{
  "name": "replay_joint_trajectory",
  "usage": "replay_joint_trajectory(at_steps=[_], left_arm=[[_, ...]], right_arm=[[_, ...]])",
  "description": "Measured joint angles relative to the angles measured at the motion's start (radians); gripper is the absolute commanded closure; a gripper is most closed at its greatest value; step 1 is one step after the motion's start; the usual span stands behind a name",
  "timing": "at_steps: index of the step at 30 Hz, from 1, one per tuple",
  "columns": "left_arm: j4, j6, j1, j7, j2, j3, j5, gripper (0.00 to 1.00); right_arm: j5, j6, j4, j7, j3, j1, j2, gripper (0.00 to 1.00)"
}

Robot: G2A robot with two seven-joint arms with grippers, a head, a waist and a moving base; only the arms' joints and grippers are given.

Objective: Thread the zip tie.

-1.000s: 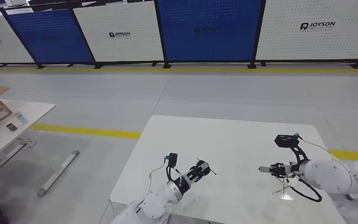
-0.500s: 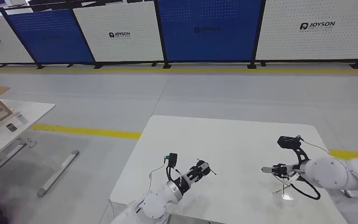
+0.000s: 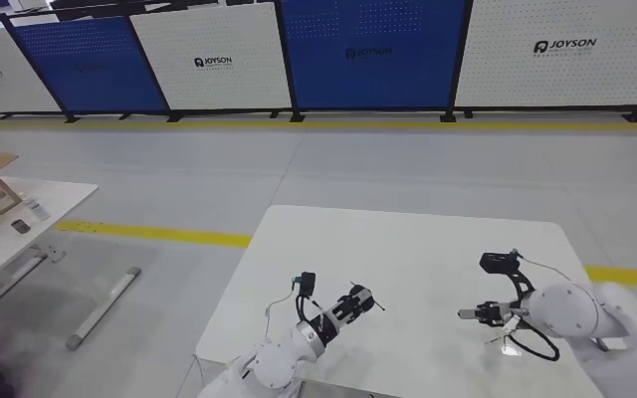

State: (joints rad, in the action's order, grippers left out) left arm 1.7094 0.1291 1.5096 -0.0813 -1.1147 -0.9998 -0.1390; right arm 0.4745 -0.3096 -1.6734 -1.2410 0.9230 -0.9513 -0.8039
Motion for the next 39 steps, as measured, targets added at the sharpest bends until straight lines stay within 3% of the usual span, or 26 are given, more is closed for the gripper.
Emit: replay_joint_trajectory(at_steps=[9, 16, 21, 24, 25, 31, 39], left_arm=[[0.0, 0.0, 0.0, 0.0, 0.0, 0.0, 0.0, 1.0], [0.0, 0.0, 0.0, 0.0, 0.0, 0.0, 0.0, 1.0], [0.0, 0.0, 0.0, 0.0, 0.0, 0.0, 0.0, 1.0], [0.0, 0.0, 0.0, 0.0, 0.0, 0.0, 0.0, 1.0], [0.0, 0.0, 0.0, 0.0, 0.0, 0.0, 0.0, 1.0], [0.0, 0.0, 0.0, 0.0, 0.0, 0.0, 0.0, 1.0], [0.0, 0.0, 0.0, 0.0, 0.0, 0.0, 0.0, 1.0]], right_arm=[[-0.006, 0.059, -0.016, 0.022, 0.085, -0.09, 0.025, 0.0], [-0.009, 0.054, -0.009, 0.038, 0.087, -0.096, 0.024, 0.0], [-0.004, 0.004, -0.003, 0.043, 0.101, -0.101, 0.022, 0.0], [0.013, -0.003, -0.009, 0.032, 0.107, -0.104, 0.023, 0.5], [0.021, -0.002, -0.01, 0.026, 0.108, -0.106, 0.024, 0.54], [0.047, -0.023, 0.0, -0.013, 0.11, -0.101, 0.022, 0.67], [0.072, -0.031, 0.047, -0.056, 0.09, -0.072, 0.012, 0.64]])
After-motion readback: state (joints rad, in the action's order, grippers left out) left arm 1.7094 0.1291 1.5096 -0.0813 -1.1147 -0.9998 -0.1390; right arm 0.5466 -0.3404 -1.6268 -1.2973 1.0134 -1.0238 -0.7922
